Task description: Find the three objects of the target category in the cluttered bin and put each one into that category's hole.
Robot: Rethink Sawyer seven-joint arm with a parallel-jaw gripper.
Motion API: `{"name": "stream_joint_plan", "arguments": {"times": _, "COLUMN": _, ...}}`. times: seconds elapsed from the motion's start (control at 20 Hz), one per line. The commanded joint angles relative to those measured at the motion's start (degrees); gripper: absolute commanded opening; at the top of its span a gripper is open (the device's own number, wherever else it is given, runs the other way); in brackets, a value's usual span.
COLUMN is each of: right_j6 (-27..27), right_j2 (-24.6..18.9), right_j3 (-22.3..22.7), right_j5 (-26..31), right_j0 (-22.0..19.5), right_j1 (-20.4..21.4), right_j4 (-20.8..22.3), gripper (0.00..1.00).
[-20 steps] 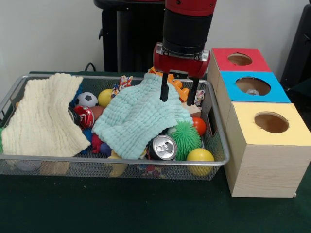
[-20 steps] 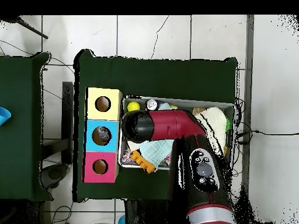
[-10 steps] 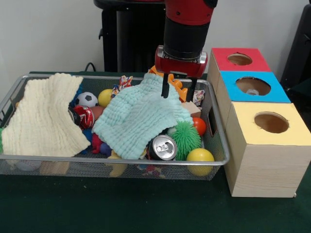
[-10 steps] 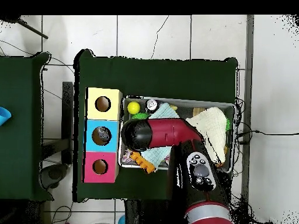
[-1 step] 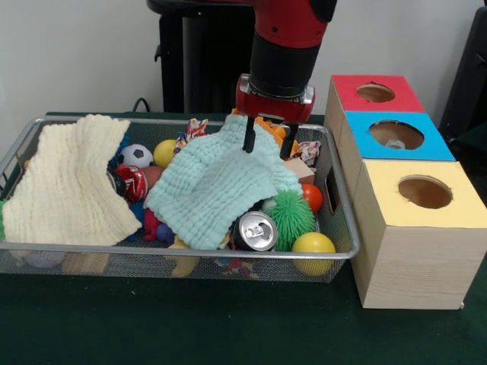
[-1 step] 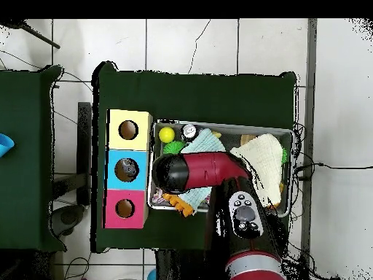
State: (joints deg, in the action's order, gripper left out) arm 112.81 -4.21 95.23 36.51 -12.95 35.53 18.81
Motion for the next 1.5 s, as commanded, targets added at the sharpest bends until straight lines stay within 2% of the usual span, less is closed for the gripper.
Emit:
{"name": "stream_joint_plan", "arguments": {"times": 0.05, "right_j6": -0.53, "right_j2": 3.10, "right_j3": 0.32, "right_j5": 1.57, "right_j0": 1.61, "right_j1": -2.29, "right_j4": 7.47, "gripper": 1.00}}
{"name": "stream_joint_plan", "arguments": {"times": 0.4, "right_j6": -0.49, "right_j2": 3.10, "right_j3": -4.77, "right_j5": 2.77, "right_j0": 2.91, "right_j1": -4.61, "right_j4": 9.51, "gripper": 1.00}}
{"name": "stream_joint_plan", "arguments": {"times": 0.75, "right_j6": 4.13, "right_j2": 3.48, "right_j3": -4.88, "right_j5": -5.88, "right_j0": 1.80, "right_j1": -7.57, "right_j4": 9.10, "gripper": 1.00}}
{"name": "stream_joint_plan", "arguments": {"times": 1.05, "right_j6": 5.39, "right_j2": 4.98, "right_j3": -4.03, "right_j5": -11.78, "right_j0": 2.16, "right_j1": -8.58, "right_j4": 10.20, "gripper": 1.00}}
{"name": "stream_joint_plan", "arguments": {"times": 1.25, "right_j6": 5.28, "right_j2": 5.05, "right_j3": -2.80, "right_j5": -13.87, "right_j0": 1.52, "right_j1": -8.35, "right_j4": 9.09, "gripper": 1.00}}
{"name": "stream_joint_plan", "arguments": {"times": 1.3, "right_j6": 5.50, "right_j2": 5.16, "right_j3": -2.47, "right_j5": -14.49, "right_j0": 1.40, "right_j1": -8.30, "right_j4": 8.65, "gripper": 0.00}}
{"name": "stream_joint_plan", "arguments": {"times": 1.5, "right_j6": 3.39, "right_j2": 4.20, "right_j3": -1.71, "right_j5": -12.45, "right_j0": 0.84, "right_j1": -6.86, "right_j4": 7.41, "gripper": 0.00}}
